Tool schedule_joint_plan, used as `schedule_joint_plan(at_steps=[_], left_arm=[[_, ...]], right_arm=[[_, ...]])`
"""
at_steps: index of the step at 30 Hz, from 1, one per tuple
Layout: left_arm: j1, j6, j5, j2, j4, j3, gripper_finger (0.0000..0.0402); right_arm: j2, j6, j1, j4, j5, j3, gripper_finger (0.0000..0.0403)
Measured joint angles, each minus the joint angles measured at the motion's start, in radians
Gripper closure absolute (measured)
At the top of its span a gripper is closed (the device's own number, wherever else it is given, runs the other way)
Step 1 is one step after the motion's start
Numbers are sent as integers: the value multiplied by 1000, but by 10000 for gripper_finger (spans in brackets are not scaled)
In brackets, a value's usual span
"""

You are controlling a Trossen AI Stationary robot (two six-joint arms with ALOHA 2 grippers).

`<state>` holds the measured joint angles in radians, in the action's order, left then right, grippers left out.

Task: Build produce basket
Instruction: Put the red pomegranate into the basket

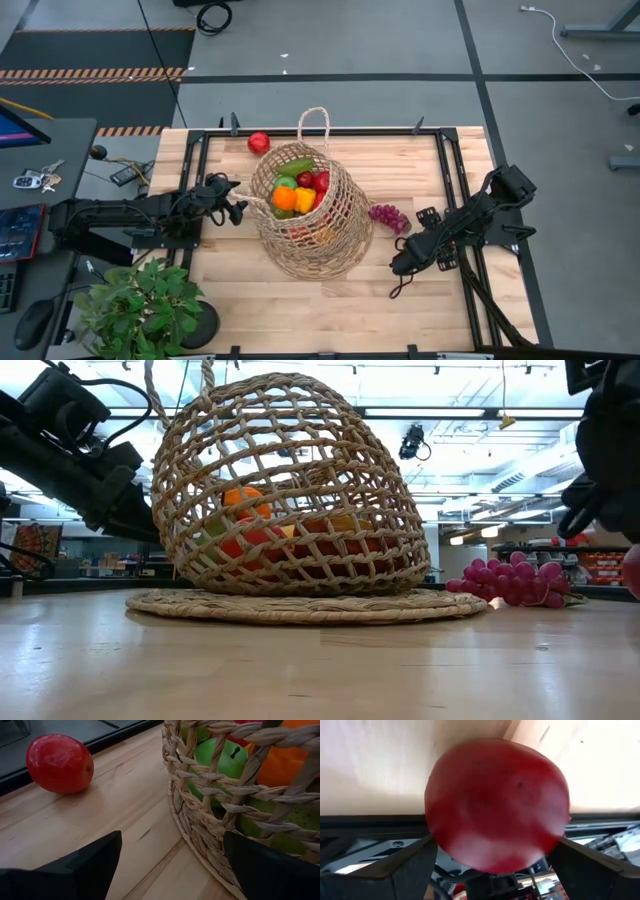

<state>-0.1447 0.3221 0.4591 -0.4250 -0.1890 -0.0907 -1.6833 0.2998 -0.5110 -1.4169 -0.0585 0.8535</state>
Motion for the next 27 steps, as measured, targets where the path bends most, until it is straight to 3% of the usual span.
schedule_joint_plan(at_steps=[6, 14, 18, 27], left_arm=[[0, 0, 0, 0, 0, 0, 44], [0, 0, 0, 0, 0, 0, 44], [0, 0, 0, 0, 0, 0, 44], [0, 0, 0, 0, 0, 0, 44]], right_arm=[[1, -40, 6, 33, -27, -14, 31], [0, 147, 10, 48, -49, -14, 23], [-1, 154, 13, 75, -58, -12, 6], [-1, 133, 49, 107, -56, 10, 8]])
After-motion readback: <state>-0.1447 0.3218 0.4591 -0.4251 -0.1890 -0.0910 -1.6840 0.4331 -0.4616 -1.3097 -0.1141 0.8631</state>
